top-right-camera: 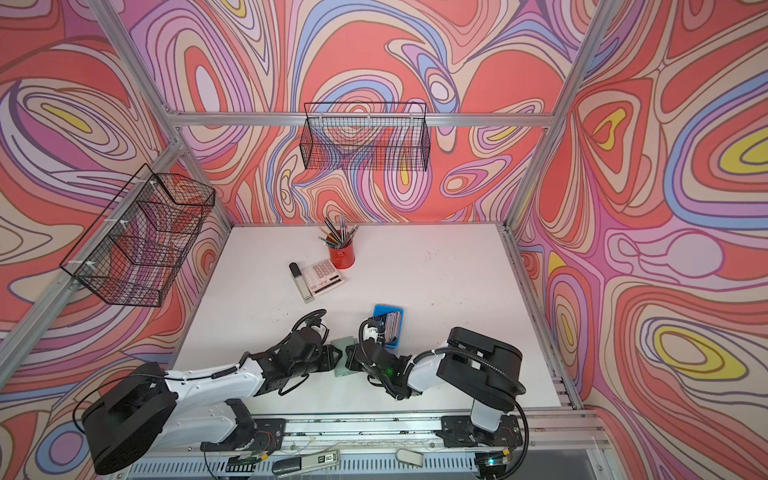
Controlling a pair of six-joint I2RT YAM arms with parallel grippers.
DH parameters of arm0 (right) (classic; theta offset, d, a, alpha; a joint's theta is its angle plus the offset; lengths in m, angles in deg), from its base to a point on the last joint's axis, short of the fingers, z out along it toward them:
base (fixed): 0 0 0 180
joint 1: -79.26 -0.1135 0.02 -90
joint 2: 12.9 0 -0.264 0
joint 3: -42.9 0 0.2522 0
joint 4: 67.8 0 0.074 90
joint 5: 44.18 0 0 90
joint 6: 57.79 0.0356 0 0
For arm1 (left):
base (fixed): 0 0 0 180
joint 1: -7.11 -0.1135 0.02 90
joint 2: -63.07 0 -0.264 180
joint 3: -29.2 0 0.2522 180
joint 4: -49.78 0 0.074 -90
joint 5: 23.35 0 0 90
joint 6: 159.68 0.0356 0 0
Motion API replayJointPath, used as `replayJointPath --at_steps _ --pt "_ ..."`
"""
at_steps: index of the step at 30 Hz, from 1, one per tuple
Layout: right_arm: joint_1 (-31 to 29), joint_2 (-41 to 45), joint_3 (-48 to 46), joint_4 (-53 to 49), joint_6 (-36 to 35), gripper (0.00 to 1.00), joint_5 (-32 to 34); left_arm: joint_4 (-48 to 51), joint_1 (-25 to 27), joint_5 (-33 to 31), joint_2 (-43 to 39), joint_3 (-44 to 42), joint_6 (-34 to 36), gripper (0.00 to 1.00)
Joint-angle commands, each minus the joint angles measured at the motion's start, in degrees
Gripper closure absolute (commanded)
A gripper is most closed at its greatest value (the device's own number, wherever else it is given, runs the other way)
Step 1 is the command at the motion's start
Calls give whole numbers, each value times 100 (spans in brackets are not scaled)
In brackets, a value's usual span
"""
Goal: Put the credit cards into the card holder
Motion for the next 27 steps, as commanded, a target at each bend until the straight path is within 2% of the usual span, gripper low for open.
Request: replayJointPath --at_steps 1,20,27 --pt "-6 -300 -204 43 165 100 -130 600 -8 79 113 -70 25 61" --pt "-43 -628 -577 -38 336 100 -349 664 -7 48 78 -49 17 61" --pt "-240 -678 -702 -380 407 100 -92 716 -3 24 70 -29 34 62"
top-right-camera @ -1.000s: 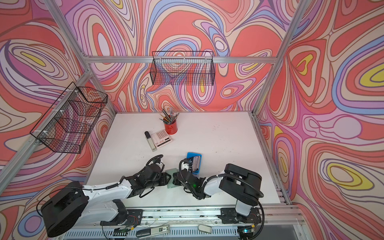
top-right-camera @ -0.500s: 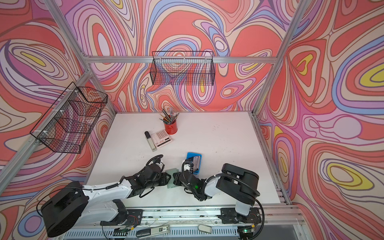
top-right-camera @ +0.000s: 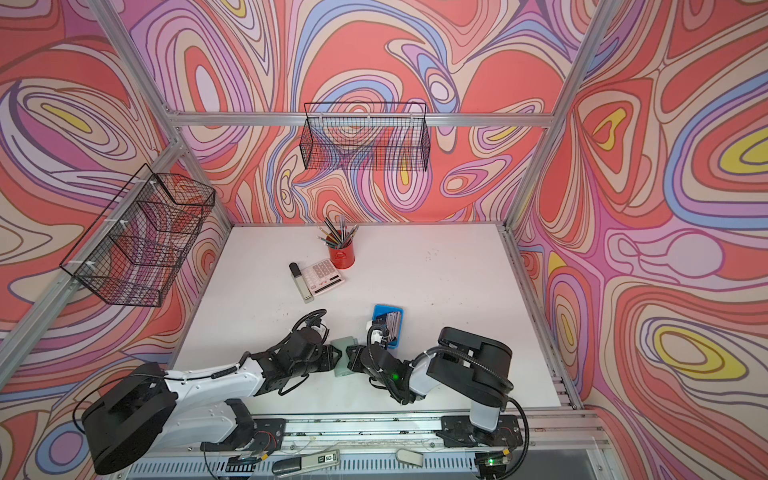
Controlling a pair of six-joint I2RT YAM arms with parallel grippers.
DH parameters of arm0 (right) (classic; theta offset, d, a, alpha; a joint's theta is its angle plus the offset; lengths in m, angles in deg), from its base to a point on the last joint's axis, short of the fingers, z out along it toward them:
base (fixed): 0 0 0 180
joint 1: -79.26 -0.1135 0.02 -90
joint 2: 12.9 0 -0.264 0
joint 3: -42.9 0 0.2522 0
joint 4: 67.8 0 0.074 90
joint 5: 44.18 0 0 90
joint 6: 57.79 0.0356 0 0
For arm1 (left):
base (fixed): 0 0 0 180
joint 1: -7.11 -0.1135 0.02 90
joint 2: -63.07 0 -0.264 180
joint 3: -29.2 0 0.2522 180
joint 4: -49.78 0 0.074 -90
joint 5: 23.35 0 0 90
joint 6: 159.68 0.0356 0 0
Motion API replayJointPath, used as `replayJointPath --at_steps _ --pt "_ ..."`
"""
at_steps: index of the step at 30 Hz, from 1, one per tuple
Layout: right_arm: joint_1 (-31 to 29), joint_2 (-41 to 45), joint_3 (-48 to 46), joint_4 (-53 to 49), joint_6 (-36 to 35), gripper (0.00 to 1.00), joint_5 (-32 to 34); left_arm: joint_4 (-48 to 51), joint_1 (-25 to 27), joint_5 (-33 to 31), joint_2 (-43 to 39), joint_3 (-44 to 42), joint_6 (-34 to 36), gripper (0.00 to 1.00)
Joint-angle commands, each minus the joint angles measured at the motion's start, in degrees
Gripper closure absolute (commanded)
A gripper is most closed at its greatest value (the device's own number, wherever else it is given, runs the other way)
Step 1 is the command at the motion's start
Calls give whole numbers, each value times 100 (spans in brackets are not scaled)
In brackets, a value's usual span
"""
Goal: Put the credit cards into the card holder
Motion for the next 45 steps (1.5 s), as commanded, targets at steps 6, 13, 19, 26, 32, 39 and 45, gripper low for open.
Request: replayJointPath --at_steps 6,13,19,26,32,39,45 --pt "-349 -198 -238 -2257 -10 100 167 637 -7 43 63 -64 8 62" --pt "-441 -467 -209 -2518 -17 100 243 616 -8 36 6 -98 -10 62" --pt "-567 -749 -34 -2690 18 100 346 619 -3 26 -25 -134 -36 62" --pt "-705 -708 -111 -3138 113 100 607 755 -1 -174 -213 -156 -192 62" --pt "-1011 -800 -32 -3682 133 100 889 878 -10 -255 -370 -90 -212 62" --pt "-1109 -1075 50 -4101 11 100 866 810 -31 -224 -308 -76 -257 62" --pt "-1165 -1386 152 -4243 -26 100 705 751 -62 -154 -261 -45 -238 62"
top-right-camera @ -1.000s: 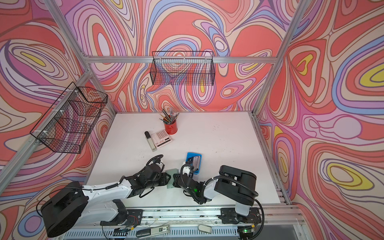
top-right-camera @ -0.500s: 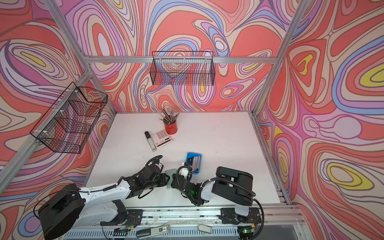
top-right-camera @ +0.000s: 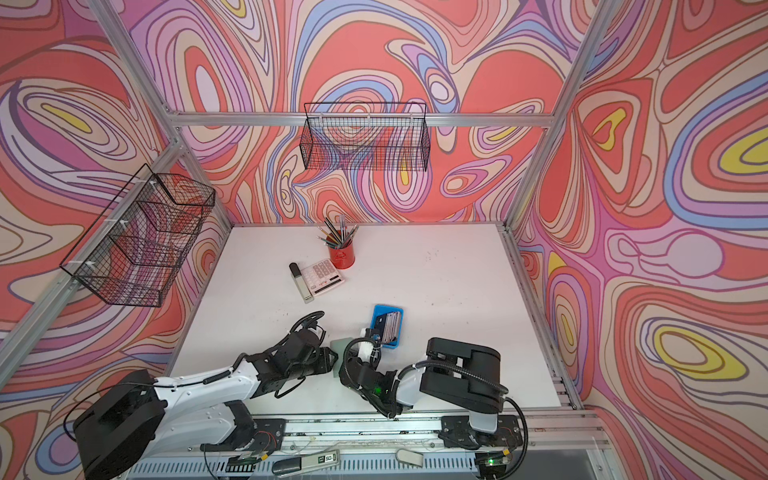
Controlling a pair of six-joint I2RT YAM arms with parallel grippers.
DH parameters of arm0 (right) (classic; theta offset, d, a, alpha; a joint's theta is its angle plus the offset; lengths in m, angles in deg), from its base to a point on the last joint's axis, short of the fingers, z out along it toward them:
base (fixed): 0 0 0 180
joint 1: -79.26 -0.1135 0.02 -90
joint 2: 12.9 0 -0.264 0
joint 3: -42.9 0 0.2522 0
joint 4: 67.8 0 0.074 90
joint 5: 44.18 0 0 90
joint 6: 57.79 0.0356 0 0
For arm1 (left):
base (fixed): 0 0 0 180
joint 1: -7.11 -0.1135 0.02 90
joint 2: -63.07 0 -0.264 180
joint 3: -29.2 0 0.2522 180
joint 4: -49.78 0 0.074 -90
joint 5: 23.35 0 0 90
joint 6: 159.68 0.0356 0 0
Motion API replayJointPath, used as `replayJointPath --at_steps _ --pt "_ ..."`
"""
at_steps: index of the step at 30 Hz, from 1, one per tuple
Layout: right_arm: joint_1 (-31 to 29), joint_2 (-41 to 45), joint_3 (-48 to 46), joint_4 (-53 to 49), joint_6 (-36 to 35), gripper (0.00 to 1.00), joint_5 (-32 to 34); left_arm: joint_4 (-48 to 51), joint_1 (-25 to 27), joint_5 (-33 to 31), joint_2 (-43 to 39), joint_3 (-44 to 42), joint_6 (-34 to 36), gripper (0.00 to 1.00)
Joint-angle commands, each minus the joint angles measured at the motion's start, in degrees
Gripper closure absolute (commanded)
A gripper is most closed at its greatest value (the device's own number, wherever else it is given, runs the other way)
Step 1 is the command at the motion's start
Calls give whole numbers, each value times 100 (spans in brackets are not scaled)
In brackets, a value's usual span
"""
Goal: Put the credit cards into the card holder
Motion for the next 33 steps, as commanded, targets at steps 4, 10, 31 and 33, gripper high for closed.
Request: replayJointPath --at_steps 4,10,31,33 --pt "-269 -1091 -541 -3117 -2 100 -1472 195 -97 15 161 14 -72 62" --pt "-294 -1050 -264 -3413 -58 100 -1480 300 -223 83 102 111 -4 64" --pt "1275 2347 3208 -5517 -2288 18 19 3622 -1284 -2956 -2190 1982 1130 0" --pt "1842 2746 3125 -5539 -2309 4 320 3259 -1284 -3288 -2074 1960 1630 0"
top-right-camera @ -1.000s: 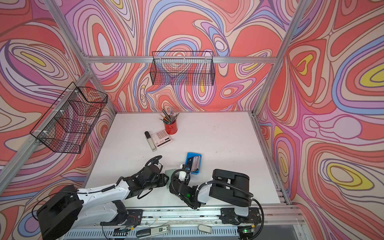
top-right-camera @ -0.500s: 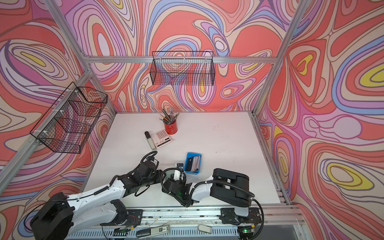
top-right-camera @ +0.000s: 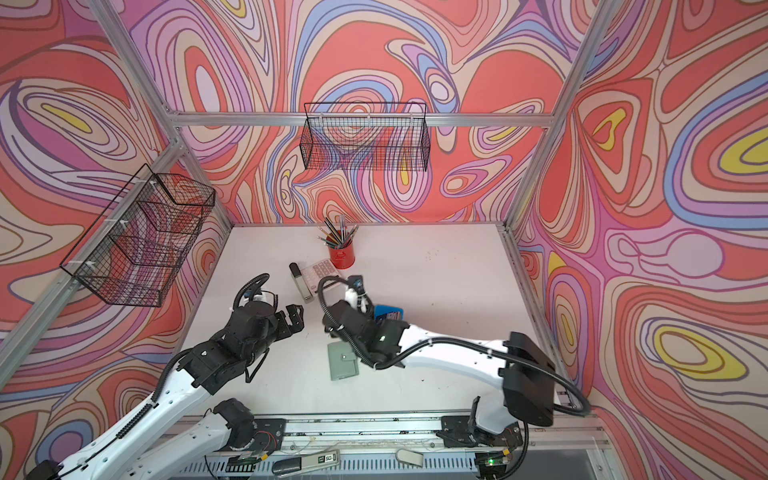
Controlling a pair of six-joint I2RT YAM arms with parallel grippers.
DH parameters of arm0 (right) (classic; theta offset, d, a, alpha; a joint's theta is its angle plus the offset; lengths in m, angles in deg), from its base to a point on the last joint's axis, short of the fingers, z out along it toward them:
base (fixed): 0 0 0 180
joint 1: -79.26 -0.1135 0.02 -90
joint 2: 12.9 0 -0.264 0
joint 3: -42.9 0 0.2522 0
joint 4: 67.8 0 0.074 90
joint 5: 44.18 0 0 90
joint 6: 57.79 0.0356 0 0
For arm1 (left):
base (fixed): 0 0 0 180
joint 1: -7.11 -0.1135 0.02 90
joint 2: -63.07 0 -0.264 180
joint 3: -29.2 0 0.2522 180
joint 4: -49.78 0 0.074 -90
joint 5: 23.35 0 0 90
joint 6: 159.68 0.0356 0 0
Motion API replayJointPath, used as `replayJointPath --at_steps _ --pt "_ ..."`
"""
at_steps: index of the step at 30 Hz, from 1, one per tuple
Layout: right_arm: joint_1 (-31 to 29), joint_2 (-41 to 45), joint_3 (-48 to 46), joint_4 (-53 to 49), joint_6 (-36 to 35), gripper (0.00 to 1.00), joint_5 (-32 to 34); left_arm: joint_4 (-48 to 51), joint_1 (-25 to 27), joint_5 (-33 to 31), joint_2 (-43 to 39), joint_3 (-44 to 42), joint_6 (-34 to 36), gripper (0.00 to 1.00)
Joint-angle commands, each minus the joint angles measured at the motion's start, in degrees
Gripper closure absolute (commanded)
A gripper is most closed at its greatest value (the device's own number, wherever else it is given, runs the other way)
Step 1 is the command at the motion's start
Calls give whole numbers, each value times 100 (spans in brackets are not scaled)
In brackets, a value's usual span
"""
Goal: Put the credit cards into the card holder
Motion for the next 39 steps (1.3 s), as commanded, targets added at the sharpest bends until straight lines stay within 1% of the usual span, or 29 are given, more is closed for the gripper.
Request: replayJointPath --at_steps 1,2,4,6,7,9,10,11,12,13,14,15,17,19,20,22,23,25,27,28,30,31,32,33,34,36,37,39 --pt "805 528 -142 -290 -319 2 721 -184 -21 -1139 209 -73 930 2" --pt "1137 662 -244 -190 -488 2 1003 -511 -21 -1319 279 -121 1188 2" --pt "1733 848 -649 501 -1194 2 1195 -1251 -25 -1693 458 -234 1784 3" --pt "2254 976 -1063 903 -1395 2 1565 -1919 -74 -2308 730 -318 2235 1" --pt "2485 1078 -1331 1258 -1656 2 1713 -2219 -155 -2539 920 -338 2476 0" --pt "2842 1229 -1963 2289 -2582 2 1548 -2564 -400 -2914 1286 -334 2701 0" --pt "2990 1289 -2281 2749 -2970 2 1570 -2756 -582 -2961 1451 -351 2766 0" --pt "3160 1291 -2602 3167 -3255 2 1537 -2954 -761 -3019 1575 -422 2776 0" --pt "3298 1266 -2852 3505 -3368 2 1473 -3199 -880 -3116 1650 -541 2796 0" --pt "3427 1227 -3073 3914 -3526 2 1339 -3611 -1030 -3162 1700 -737 2927 0" --pt "3505 1126 -3331 4355 -3712 2 1422 -4073 -1161 -3190 1754 -903 3090 0" --pt "3534 997 -3538 4709 -3786 2 1587 -4496 -1278 -3182 1808 -1279 3232 0" --pt "3686 643 -3954 5377 -3895 2 1681 -5183 -1456 -2995 1963 -1639 3570 0" --pt "3789 321 -4273 6135 -4066 2 1724 -5869 -1499 -3082 2183 -1922 3727 0" --pt "3817 142 -4411 6653 -4301 2 1756 -6133 -1531 -3054 2302 -2028 3757 0" --pt "3849 -230 -4569 7324 -4590 2 1881 -6592 -1624 -2947 2599 -2140 3789 0" --pt "3892 -470 -4633 7693 -4703 2 1884 -6923 -1649 -3046 2757 -2140 3985 0" --pt "3971 -823 -4632 8243 -5053 2 1932 -7275 -1649 -3093 2886 -2182 4071 0" --pt "3989 -952 -4657 8568 -5202 2 1788 -7979 -1676 -2884 3014 -2367 4240 0" --pt "4011 -1037 -4702 8838 -5311 2 1609 -8443 -1705 -2718 3144 -2458 4383 0" --pt "4060 -1225 -4694 9157 -5393 2 1478 -9385 -1699 -2658 3573 -2550 4720 0" --pt "4184 -1404 -4778 9487 -5279 2 1202 -9870 -1708 -2591 3826 -2610 4818 0" --pt "4341 -1592 -4854 9893 -5273 2 963 -10222 -1854 -2234 4089 -2678 4679 0" --pt "4399 -1517 -4834 9636 -5111 2 971 -10476 -2007 -1874 4345 -2628 4698 0" --pt "4555 -1329 -4807 9161 -4849 2 626 -9955 -2001 -1793 4233 -2442 4679 0" --pt "4904 -1243 -4866 9108 -4565 4 110 -9027 -2024 -1375 4021 -2229 4569 0" --pt "4997 -1183 -4832 8884 -4482 4 -103 -9170 -2047 -1289 4091 -2242 4628 0" --pt "5101 -1240 -4744 8784 -4477 5 -357 -9848 -2050 -1109 4291 -2418 4840 0"
